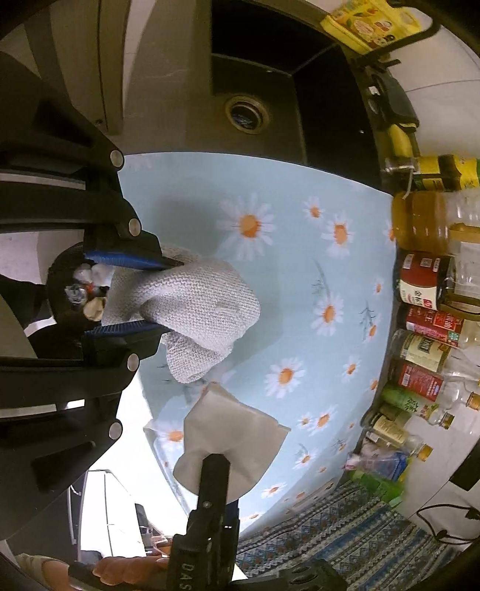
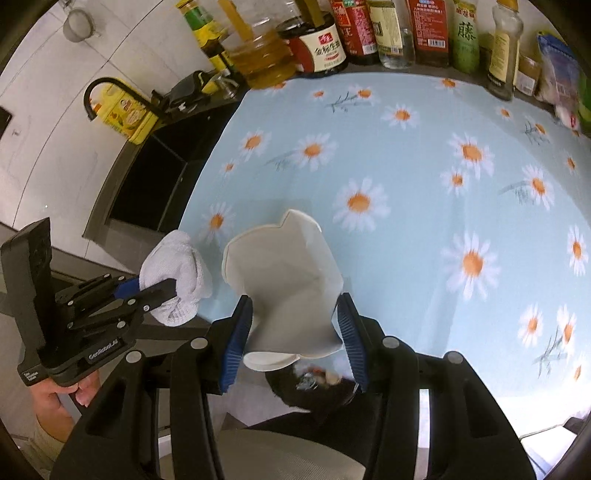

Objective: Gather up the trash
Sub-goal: 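Carry the towel and tissue down over the black bin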

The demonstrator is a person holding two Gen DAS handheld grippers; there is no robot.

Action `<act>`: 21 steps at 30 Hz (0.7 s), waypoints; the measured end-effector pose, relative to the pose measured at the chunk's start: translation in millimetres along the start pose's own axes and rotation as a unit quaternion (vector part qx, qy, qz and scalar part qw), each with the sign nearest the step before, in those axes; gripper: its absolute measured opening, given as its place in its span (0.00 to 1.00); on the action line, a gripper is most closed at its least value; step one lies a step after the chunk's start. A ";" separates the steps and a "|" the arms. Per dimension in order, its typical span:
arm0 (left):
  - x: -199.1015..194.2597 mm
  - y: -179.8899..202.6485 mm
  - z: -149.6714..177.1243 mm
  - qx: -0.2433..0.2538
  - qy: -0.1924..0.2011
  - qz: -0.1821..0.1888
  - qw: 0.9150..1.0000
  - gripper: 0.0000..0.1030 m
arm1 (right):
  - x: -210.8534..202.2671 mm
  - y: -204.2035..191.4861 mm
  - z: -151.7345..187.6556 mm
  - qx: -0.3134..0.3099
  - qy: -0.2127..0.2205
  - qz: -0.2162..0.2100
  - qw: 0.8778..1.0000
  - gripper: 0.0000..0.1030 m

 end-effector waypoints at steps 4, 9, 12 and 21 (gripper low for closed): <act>-3.8 4.6 20.5 -0.003 -0.002 0.005 1.000 0.23 | 1.5 -0.2 26.7 0.002 -0.008 0.000 1.000 0.47; -7.2 13.1 41.0 -0.006 -0.003 0.010 1.000 0.23 | 3.6 -0.2 51.4 -0.004 -0.017 0.001 1.000 0.47; -6.1 17.0 52.5 -0.011 -0.004 0.014 1.000 0.23 | 7.6 -0.5 66.0 -0.010 -0.026 0.003 1.000 0.47; 5.7 25.4 89.3 -0.030 -0.029 0.027 0.999 0.23 | 28.5 6.7 98.6 -0.017 -0.064 0.013 0.998 0.47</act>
Point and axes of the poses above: each gripper's, at about its wrist camera, not at the fingertips, and x roughly the way its jaws point, y to its right, z to its underside, the point moved 3 cm from there along x, roughly the way its jaws point, and after that the axes turned 14 degrees about x, right-handed, at the moved point
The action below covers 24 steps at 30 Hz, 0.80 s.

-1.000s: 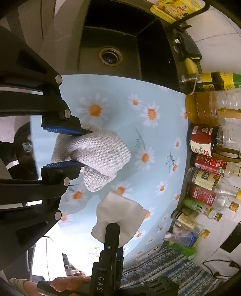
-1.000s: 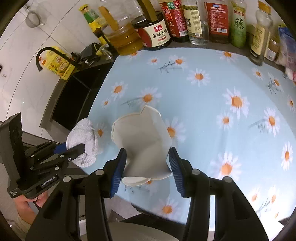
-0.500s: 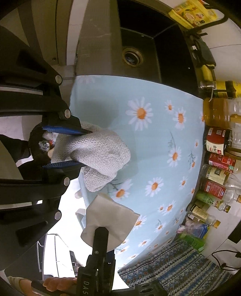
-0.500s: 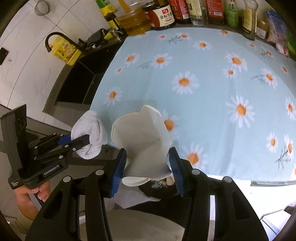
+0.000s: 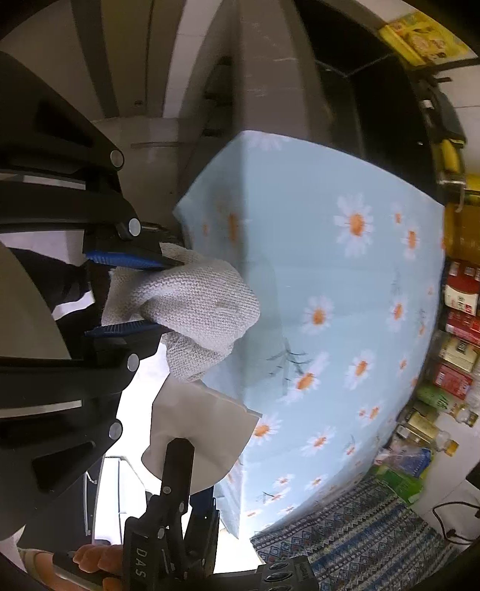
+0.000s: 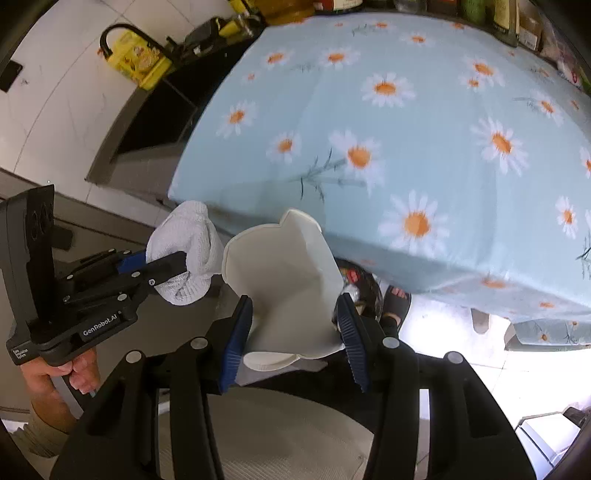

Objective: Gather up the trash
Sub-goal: 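Carry the towel and tissue down over the black bin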

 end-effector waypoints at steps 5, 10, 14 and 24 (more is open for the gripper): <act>12.1 -2.9 20.1 -0.015 -0.020 0.007 1.000 0.23 | 15.0 5.4 10.2 0.003 -0.015 0.008 1.000 0.47; 25.8 -4.9 35.6 -0.026 -0.039 0.013 0.999 0.23 | 31.7 8.8 16.1 0.006 -0.033 0.012 0.999 0.47; 36.6 -7.9 45.1 -0.037 -0.053 0.016 0.998 0.23 | 43.8 13.0 19.0 0.008 -0.046 0.022 0.999 0.47; 58.6 -12.0 57.6 -0.053 -0.085 0.020 0.995 0.23 | 64.9 17.7 18.6 0.011 -0.067 0.036 0.997 0.47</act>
Point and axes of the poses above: each gripper's, at about its wrist camera, not at the fingertips, and x roughly the way its jaws point, y to its right, z to its underside, the point moved 3 cm from there along x, roughly the way its jaws point, and after that the axes turned 14 degrees about x, right-handed, at the moved point
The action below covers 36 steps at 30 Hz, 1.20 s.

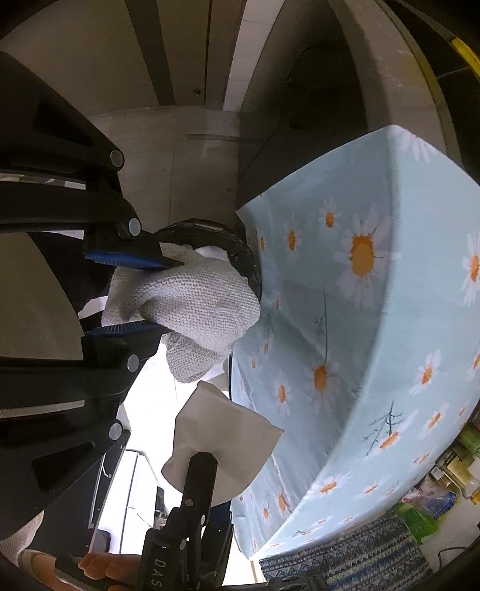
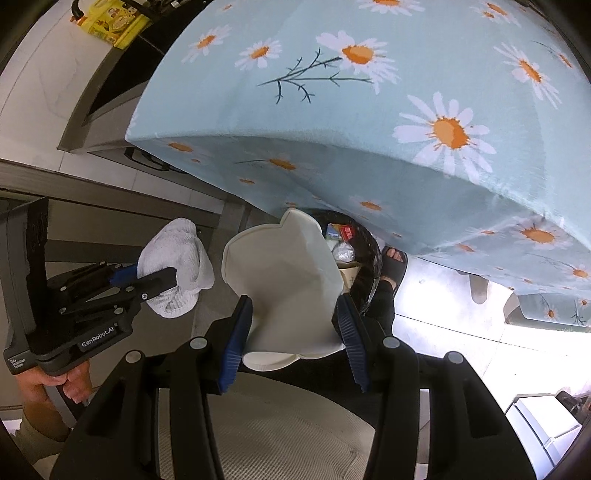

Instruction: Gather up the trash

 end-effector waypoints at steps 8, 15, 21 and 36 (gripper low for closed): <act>8.1 -5.1 -0.6 -0.009 -0.017 0.003 1.000 0.27 | 5.8 0.2 -10.2 -0.002 -0.009 -0.003 1.000 0.48; 9.1 -12.2 -4.4 -0.027 -0.023 0.002 0.999 0.54 | 7.1 -2.2 -20.5 0.001 -0.015 -0.012 1.000 0.65; 9.5 -16.8 -5.9 -0.032 -0.029 0.002 0.999 0.54 | 4.0 -2.9 -28.2 0.006 -0.012 -0.013 1.000 0.65; -29.1 -6.2 -11.0 0.003 0.002 -0.007 1.000 0.54 | -18.3 -6.9 -13.8 0.025 0.019 -0.008 0.999 0.65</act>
Point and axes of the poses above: each gripper's, at about its wrist camera, not at the fingertips, and x roughly the way its jaws point, y to its right, z to its underside, the point moved 3 cm from there along x, roughly the way its jaws point, and after that the axes turned 14 degrees about x, right-handed, at the moved point
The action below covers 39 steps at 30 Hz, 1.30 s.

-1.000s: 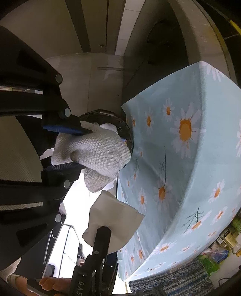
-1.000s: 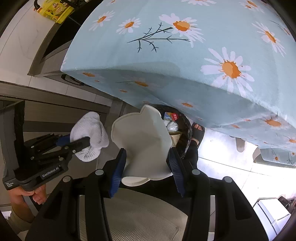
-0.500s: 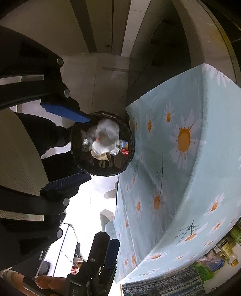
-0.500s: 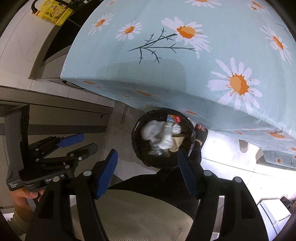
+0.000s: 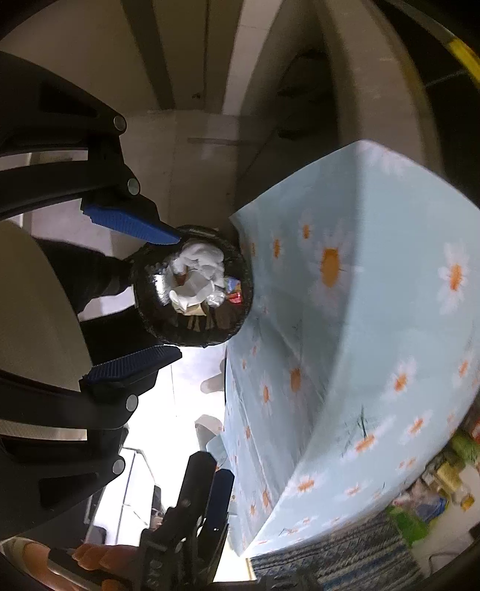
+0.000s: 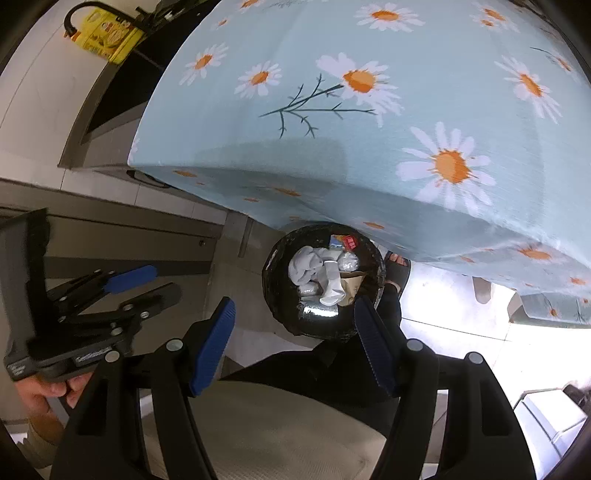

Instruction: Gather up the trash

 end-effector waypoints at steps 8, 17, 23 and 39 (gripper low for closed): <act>-30.6 10.3 -6.3 0.030 0.028 -0.006 0.999 0.54 | -32.8 -0.5 12.2 0.009 0.035 -0.003 0.999 0.65; -60.5 29.7 -11.8 0.038 0.072 -0.016 0.997 0.54 | -69.6 6.5 15.4 0.004 0.070 -0.005 0.998 0.66; -78.3 47.8 -17.3 0.046 0.093 -0.035 0.994 0.54 | -103.1 20.4 21.0 0.002 0.099 -0.013 0.995 0.68; -162.1 119.1 -10.1 0.083 0.176 -0.081 0.977 0.65 | -213.0 51.0 71.8 -0.003 0.213 -0.031 0.977 0.85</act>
Point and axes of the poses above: each gripper's, at about its wrist camera, not at the fingertips, and x roughly the way its jaws point, y to its right, z to its underside, the point moved 3 cm from there along x, roughly the way its jaws point, and after that the axes turned 14 degrees about x, right-handed, at the moved point
